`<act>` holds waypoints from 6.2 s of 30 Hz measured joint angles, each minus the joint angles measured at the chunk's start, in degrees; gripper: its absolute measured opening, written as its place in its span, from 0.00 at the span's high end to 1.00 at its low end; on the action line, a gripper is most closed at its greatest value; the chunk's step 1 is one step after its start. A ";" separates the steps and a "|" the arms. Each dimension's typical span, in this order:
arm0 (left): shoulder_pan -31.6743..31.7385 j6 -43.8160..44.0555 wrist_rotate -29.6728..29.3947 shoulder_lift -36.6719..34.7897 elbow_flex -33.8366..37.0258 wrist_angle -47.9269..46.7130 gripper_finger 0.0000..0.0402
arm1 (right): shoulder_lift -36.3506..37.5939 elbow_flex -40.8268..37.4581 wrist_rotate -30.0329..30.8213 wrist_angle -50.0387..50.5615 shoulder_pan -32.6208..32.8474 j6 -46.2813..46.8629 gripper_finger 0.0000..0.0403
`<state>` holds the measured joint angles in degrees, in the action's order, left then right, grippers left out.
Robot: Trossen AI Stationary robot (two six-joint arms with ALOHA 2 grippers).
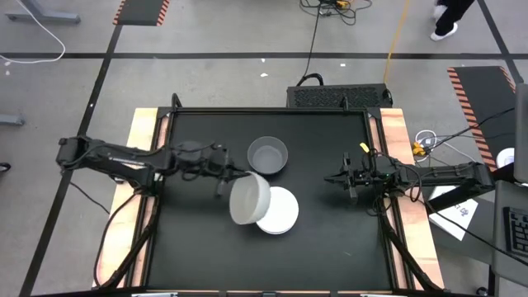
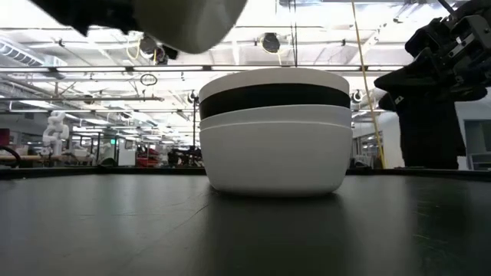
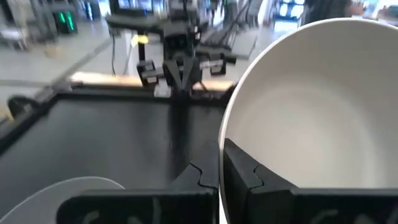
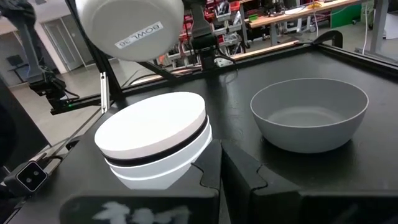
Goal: Nest bowls inside each other
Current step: Stack the gray bowl on the white bowl, then stack the dark gray bowl on the gray bowl
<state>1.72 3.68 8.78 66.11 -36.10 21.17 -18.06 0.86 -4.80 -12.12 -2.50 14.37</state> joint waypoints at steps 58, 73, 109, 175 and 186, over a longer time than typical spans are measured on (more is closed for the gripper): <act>3.58 -3.90 5.22 39.66 -47.15 -55.48 1.00 | -0.02 0.00 -0.01 2.19 -0.02 -1.36 1.00; 0.83 -2.23 1.58 43.34 -50.72 -61.47 1.00 | 0.02 -0.01 0.00 3.41 -0.01 -0.50 1.00; -2.91 -7.19 -7.47 33.84 -50.59 -53.13 0.39 | -0.15 -0.02 -0.02 3.85 -0.02 0.35 1.00; 7.95 2.90 -19.03 -46.43 29.80 -4.86 1.00 | -0.61 -0.01 0.20 1.68 -0.01 0.17 1.00; 7.95 0.63 -18.84 -50.51 29.80 -12.31 1.00 | -1.81 0.00 0.22 1.66 -0.02 0.09 1.00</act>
<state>9.67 4.31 -10.07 15.60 -6.31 8.86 -19.88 0.86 -4.58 -10.46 -2.52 14.46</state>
